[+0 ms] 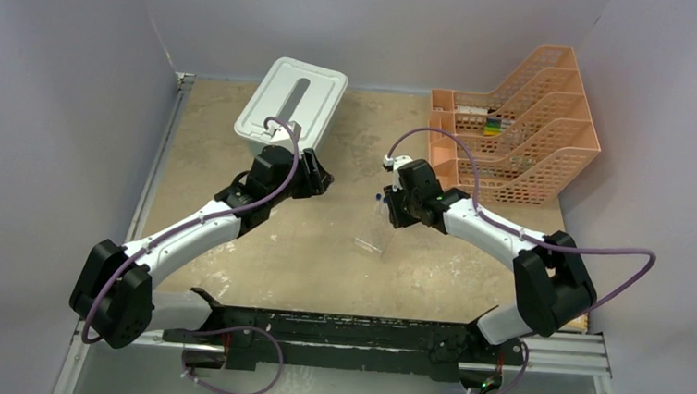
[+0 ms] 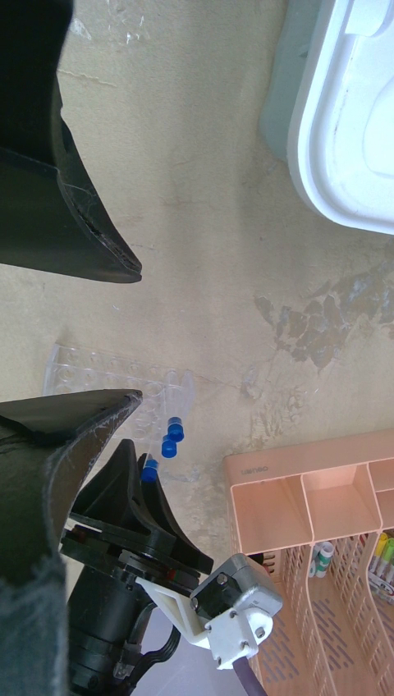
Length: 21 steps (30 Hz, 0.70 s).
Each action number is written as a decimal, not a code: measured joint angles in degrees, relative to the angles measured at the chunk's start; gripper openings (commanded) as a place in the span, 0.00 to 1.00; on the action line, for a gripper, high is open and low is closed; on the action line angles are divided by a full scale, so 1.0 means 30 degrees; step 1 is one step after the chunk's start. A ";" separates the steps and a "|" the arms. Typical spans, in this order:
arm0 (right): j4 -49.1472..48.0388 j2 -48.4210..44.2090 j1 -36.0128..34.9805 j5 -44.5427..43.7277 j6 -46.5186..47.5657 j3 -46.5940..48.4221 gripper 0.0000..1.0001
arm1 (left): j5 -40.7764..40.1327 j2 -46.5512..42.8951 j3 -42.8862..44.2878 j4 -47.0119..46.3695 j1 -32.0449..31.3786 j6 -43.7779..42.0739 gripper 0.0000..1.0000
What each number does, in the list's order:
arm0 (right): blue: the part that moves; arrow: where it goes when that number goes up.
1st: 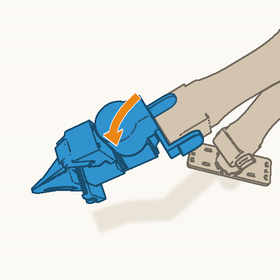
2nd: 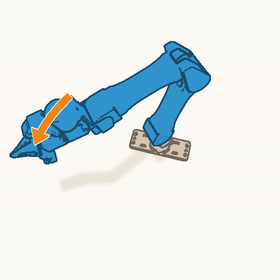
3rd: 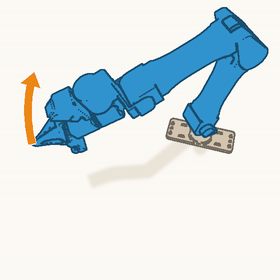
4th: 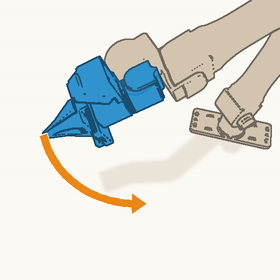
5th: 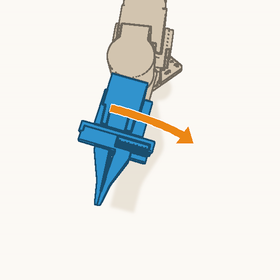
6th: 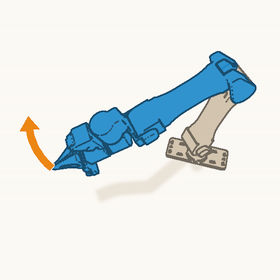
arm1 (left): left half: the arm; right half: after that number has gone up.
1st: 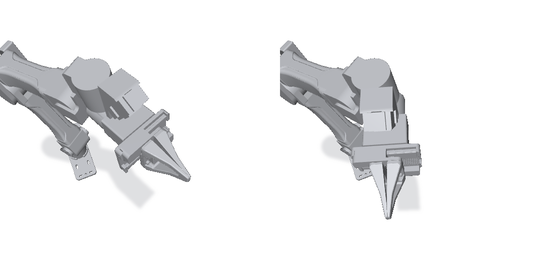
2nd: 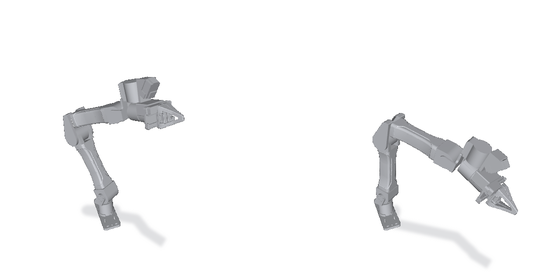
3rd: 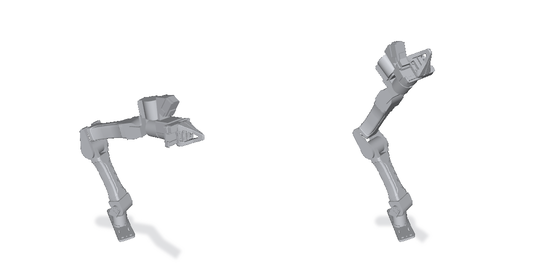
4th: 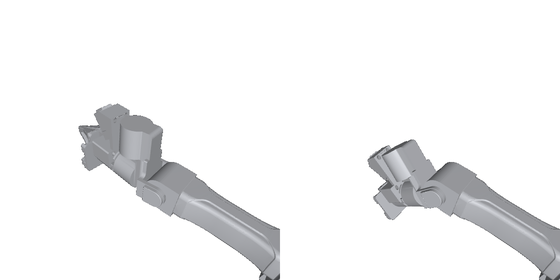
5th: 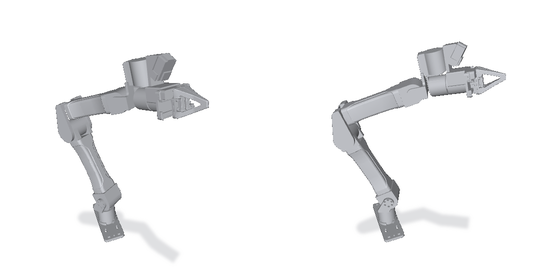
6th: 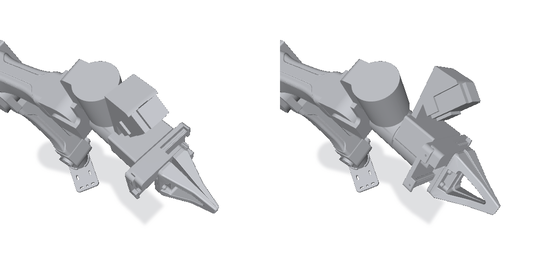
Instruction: Organize the chemistry lab equipment
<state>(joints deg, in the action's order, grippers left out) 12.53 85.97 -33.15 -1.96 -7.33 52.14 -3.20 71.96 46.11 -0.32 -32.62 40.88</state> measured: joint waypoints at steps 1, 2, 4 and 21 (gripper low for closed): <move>0.0000 0.0000 0.0000 0.0000 0.0015 0.0000 0.25 | 0.0000 0.0007 0.0000 0.0000 0.0000 0.0000 0.49; 0.0015 0.0000 0.0000 0.0000 0.0051 0.0000 0.21 | 0.0000 0.0000 0.0000 0.0000 0.0000 0.0000 0.49; 0.0007 -0.0007 0.0000 -0.0007 0.0102 0.0007 0.16 | 0.0000 0.0007 0.0000 0.0000 0.0000 0.0000 0.49; 0.1078 0.1275 0.0000 -0.0160 -0.0036 0.1916 0.18 | 0.0000 0.0007 -0.0022 -0.0007 0.0000 0.0000 0.49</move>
<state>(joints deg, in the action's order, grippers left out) 15.77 89.80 -33.15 -2.44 -7.44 57.89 -3.20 71.99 46.04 -0.34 -32.62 40.88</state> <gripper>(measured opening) 0.172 0.496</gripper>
